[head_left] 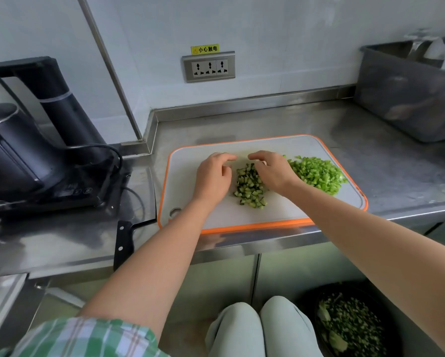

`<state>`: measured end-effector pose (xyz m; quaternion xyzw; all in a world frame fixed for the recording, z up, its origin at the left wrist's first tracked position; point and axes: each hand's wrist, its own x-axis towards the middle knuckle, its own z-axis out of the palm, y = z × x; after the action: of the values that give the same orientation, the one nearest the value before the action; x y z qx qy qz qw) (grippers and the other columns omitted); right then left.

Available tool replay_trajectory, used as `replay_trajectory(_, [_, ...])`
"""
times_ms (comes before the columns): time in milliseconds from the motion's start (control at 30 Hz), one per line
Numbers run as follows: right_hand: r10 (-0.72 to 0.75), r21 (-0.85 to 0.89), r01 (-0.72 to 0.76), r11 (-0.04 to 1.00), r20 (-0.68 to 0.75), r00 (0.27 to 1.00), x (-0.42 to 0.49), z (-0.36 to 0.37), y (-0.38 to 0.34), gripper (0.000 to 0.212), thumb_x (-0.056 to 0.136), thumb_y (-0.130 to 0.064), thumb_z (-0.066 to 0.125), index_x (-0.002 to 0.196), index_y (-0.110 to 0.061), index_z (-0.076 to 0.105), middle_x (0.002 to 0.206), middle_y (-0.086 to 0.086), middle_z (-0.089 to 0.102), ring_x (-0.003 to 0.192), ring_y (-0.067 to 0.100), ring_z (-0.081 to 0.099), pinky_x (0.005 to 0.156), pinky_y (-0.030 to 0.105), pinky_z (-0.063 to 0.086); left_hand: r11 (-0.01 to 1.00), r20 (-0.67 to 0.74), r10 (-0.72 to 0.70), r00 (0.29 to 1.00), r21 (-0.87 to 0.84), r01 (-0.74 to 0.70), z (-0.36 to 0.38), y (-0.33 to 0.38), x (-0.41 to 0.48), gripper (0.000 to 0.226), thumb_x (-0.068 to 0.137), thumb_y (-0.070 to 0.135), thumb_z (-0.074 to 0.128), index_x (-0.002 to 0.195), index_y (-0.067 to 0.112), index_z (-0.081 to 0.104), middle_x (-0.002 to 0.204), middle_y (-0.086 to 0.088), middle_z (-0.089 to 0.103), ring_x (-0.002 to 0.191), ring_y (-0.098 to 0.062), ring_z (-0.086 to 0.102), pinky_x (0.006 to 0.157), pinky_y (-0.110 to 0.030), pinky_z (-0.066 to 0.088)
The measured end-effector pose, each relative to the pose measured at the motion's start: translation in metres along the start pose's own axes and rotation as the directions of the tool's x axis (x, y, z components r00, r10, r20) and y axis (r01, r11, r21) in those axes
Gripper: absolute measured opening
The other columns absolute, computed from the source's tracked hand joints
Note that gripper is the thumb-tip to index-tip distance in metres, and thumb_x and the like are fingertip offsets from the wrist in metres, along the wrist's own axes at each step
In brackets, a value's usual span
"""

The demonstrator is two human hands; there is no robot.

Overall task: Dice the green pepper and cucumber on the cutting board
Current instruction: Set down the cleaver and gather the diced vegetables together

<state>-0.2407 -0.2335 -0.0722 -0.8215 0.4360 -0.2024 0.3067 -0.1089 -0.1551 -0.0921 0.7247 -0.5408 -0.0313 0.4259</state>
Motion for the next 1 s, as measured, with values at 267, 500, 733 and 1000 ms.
replay_trajectory(267, [0.018,0.045,-0.020,0.999,0.045,0.999,-0.014,-0.004,0.002,0.046,0.094,-0.011,0.044,0.140,-0.009,0.047,0.131,0.011,0.055,0.120,0.024,0.050,0.099,0.025,0.036,0.999,0.008,-0.029,1.000,0.046,0.029,-0.003,0.006,-0.004,0.034,0.081,-0.003,0.051,0.099,0.012,0.075,0.104,-0.005,0.072,0.100,-0.022,0.065,0.092,-0.026,0.046])
replay_trajectory(500, [0.059,0.108,-0.063,0.992,0.037,0.998,-0.028,0.000,0.000,0.048,0.098,-0.016,0.036,0.145,-0.005,0.036,0.150,0.017,0.035,0.139,0.028,0.029,0.112,0.032,0.022,0.995,0.076,0.002,0.997,0.104,-0.010,-0.008,0.004,-0.017,0.031,0.085,0.004,0.054,0.104,0.019,0.073,0.104,-0.003,0.067,0.096,-0.021,0.061,0.081,-0.024,0.043])
replay_trajectory(733, [-0.010,-0.090,0.018,0.996,0.086,0.996,-0.037,-0.009,-0.009,0.060,0.093,-0.013,0.050,0.148,-0.006,0.029,0.153,0.015,0.029,0.140,0.027,0.030,0.111,0.031,0.025,0.964,0.150,0.125,0.981,0.215,-0.156,-0.016,0.003,-0.036,0.024,0.087,0.027,0.064,0.109,0.018,0.071,0.098,-0.003,0.056,0.100,-0.022,0.052,0.076,-0.026,0.036])
replay_trajectory(1000, [-0.094,-0.336,0.148,0.930,0.170,0.981,-0.062,-0.028,-0.002,0.012,0.079,-0.017,0.069,0.090,-0.012,0.070,0.097,0.007,0.070,0.094,0.026,0.064,0.079,0.028,0.046,0.906,0.295,0.275,0.915,0.238,-0.349,-0.020,0.023,-0.055,0.025,0.074,0.039,0.074,0.088,0.021,0.064,0.091,0.004,0.057,0.091,-0.018,0.055,0.068,-0.029,0.042])
